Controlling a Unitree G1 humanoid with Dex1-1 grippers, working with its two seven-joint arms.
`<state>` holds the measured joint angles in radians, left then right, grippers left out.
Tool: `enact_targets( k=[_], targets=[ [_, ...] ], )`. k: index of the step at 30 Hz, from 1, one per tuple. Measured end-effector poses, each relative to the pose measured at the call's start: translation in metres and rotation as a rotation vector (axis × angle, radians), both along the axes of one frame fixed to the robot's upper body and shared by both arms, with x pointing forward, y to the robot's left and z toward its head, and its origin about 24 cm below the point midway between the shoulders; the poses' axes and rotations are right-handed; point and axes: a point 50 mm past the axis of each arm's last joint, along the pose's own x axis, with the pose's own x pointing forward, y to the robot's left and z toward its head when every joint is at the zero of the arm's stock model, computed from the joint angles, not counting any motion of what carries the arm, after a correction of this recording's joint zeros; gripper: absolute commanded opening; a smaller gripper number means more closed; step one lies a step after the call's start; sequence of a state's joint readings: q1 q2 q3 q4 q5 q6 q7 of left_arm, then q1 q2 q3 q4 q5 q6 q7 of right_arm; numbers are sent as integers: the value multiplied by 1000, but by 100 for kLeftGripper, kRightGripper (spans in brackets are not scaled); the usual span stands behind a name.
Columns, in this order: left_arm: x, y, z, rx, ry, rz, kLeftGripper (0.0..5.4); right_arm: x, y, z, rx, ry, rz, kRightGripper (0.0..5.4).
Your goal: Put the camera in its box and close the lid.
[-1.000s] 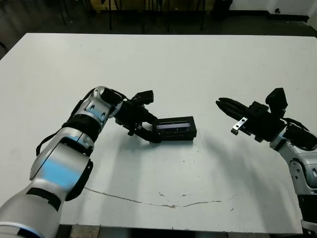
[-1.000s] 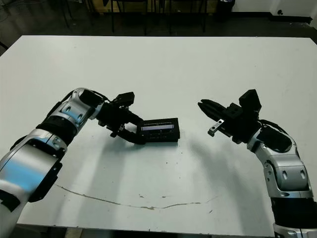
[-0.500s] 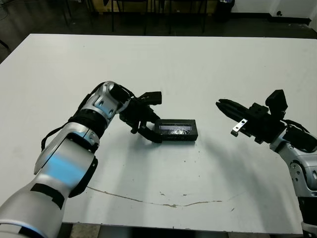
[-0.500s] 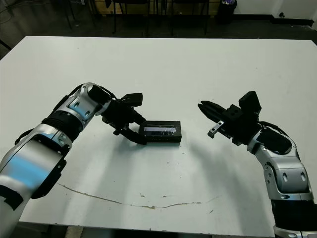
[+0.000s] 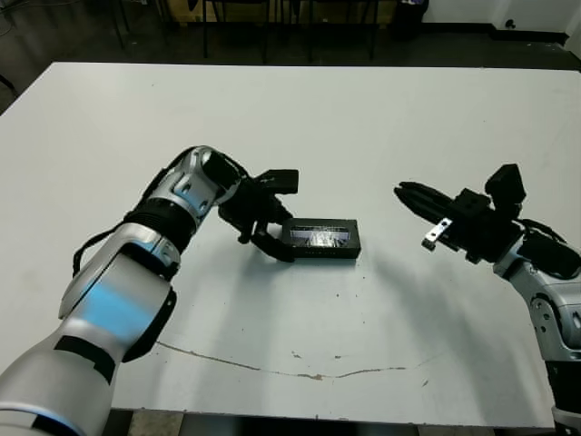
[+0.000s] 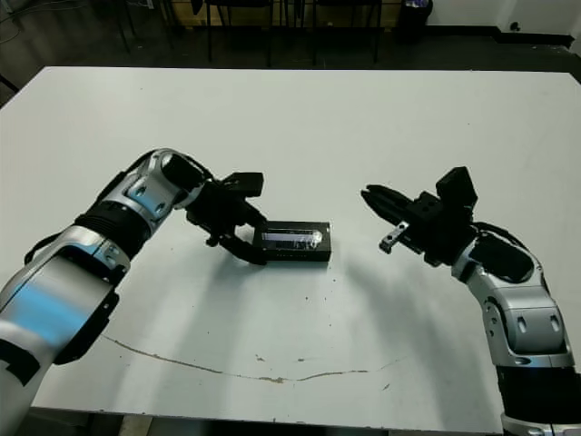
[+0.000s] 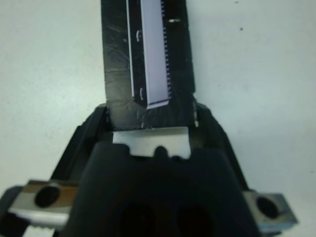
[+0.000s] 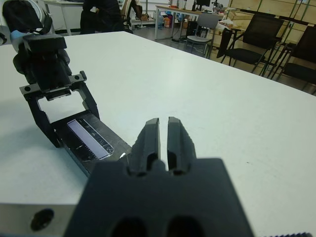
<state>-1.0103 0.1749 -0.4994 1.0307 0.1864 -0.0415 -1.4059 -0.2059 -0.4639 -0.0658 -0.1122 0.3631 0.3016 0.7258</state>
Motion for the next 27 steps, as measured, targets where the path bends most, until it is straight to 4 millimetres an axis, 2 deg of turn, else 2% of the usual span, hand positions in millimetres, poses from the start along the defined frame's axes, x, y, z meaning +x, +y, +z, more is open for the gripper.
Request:
enact_targets(
  k=[14, 21, 27],
  targets=[
    [3, 9, -1, 16, -65, 10, 532, -2, 4, 3, -3, -16, 9, 0],
    [3, 19, -1, 19, -67, 7, 538, -4, 5, 2, 5, -18, 33, 0],
    [-3, 51, -2, 6, -53, 12, 538, -6, 7, 5, 7, -30, 44, 0]
  ],
)
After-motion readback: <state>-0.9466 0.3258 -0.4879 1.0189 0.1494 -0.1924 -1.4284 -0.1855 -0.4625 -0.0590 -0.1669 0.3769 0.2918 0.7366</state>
